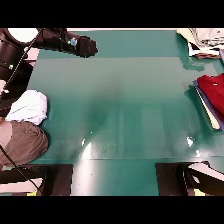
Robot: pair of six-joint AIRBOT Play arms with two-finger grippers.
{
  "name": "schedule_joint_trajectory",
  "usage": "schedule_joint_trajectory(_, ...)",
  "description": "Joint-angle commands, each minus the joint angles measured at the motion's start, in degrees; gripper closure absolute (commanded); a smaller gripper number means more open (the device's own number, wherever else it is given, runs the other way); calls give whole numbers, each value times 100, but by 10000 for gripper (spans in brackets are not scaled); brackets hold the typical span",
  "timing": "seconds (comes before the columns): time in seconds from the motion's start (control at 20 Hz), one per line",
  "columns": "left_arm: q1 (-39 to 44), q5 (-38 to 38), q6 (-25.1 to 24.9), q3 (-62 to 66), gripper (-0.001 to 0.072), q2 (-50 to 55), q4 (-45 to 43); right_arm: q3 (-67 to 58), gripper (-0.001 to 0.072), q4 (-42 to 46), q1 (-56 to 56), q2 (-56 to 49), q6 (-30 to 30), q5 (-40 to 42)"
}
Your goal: Fold the shirts.
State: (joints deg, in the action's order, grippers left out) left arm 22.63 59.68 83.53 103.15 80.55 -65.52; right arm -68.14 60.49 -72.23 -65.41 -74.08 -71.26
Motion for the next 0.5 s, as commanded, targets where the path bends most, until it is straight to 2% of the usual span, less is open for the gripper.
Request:
schedule_joint_trajectory(0.0,0,-9,-2,-2,685,4,0,-205,182,-166,-415,66,-4,-501)
schedule_joint_trajectory(0.2,0,37,2,-2,685,4,4,-901,183,-890,236,63,-2,-439)
schedule_joint_trajectory(0.45,0,63,2,0,685,2,0,-1609,184,-1405,2396,63,-4,-428)
